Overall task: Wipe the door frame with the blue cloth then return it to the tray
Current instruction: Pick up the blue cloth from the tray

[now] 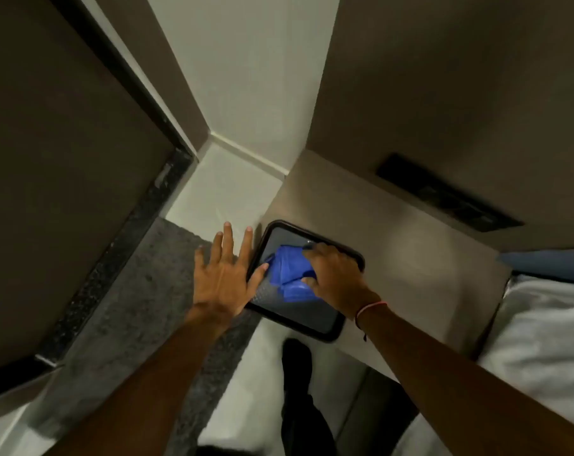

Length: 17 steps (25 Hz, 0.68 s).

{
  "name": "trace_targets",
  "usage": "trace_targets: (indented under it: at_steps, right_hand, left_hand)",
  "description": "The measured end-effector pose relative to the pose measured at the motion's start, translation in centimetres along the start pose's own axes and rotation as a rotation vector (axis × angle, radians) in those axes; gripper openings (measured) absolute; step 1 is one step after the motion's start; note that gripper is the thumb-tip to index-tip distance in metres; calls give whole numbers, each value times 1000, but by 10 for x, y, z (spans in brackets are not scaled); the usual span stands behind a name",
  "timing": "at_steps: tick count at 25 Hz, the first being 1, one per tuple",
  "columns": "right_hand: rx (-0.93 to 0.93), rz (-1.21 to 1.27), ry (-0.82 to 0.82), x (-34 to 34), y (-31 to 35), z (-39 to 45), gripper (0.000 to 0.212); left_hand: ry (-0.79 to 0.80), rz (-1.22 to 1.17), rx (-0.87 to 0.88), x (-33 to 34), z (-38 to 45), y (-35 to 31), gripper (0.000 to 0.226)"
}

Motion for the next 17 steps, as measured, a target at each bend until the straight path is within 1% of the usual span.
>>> trace_targets:
  at_steps: [1,4,8,11,13,15,17]
  right_hand:
    - [3,-33,33,13,0,7,61]
    - [9,-124,1,35,2,22,64]
    - [-16,-239,-39,49,4,32,64]
    - [-10,-344,-44,58,14,30,45]
    - [-24,-343,-27,55,19,30,37]
    - [-34,-300,-12,41,27,23,32]
    - [-17,-301,-28,24,33,11,33]
  left_hand:
    - [34,13,-8,14,5,3,81]
    - [24,37,-32,40,14,12,80]
    - [2,29,-38,49,18,15,80]
    - [-37,25,-66,41,9,23,80]
    - [-65,26,-82,31,-2,33,80]
    - [-104,40,-120,11,-23,52,80]
    - [-187,53,-156,-14,-41,72,80]
Point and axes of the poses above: each hand's wrist, its own z-axis towards the middle knuckle, its own x-axis out of the palm, y = z × x, the point moved 7 cm from there along z, towards the middle knuckle, and after that the axes turned 8 degrees about z, right-handed, at the moved point
